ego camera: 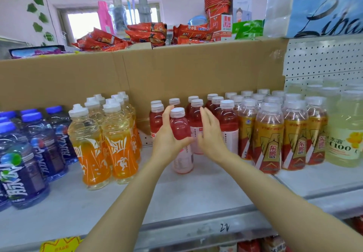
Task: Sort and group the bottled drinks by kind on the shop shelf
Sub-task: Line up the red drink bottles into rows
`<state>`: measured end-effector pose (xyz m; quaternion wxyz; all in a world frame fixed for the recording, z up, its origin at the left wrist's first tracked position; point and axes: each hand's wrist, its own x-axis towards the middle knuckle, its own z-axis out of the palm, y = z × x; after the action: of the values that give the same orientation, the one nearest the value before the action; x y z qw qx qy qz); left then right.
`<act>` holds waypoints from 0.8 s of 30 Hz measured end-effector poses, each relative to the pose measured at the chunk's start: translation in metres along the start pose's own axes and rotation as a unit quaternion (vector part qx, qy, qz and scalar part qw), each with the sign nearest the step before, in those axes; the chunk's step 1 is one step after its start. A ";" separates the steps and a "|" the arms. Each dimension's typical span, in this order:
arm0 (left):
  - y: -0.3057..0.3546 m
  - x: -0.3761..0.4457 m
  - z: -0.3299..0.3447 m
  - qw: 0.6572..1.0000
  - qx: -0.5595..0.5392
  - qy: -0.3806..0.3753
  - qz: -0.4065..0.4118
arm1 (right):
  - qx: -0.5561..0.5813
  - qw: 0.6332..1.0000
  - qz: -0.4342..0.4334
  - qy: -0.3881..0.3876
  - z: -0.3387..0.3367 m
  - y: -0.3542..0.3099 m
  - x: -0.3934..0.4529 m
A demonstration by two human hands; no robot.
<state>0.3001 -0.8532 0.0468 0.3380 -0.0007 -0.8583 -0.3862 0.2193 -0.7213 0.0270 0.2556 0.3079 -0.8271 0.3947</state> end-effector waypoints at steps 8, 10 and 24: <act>0.002 0.030 -0.015 0.981 0.185 -0.047 0.021 | -0.218 0.967 -0.053 -0.124 -0.021 -0.008 0.080; 0.008 0.043 -0.023 0.965 0.241 -0.090 0.047 | -0.221 0.967 -0.049 -0.120 -0.022 -0.010 0.086; 0.019 0.089 0.002 0.907 0.418 -0.009 0.046 | -0.209 0.972 -0.052 -0.098 -0.026 -0.003 0.083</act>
<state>0.2351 -0.8618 0.1100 0.3170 0.0976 -0.9431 0.0237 0.1697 -0.7269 0.0979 0.2520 0.3278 -0.8951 0.1668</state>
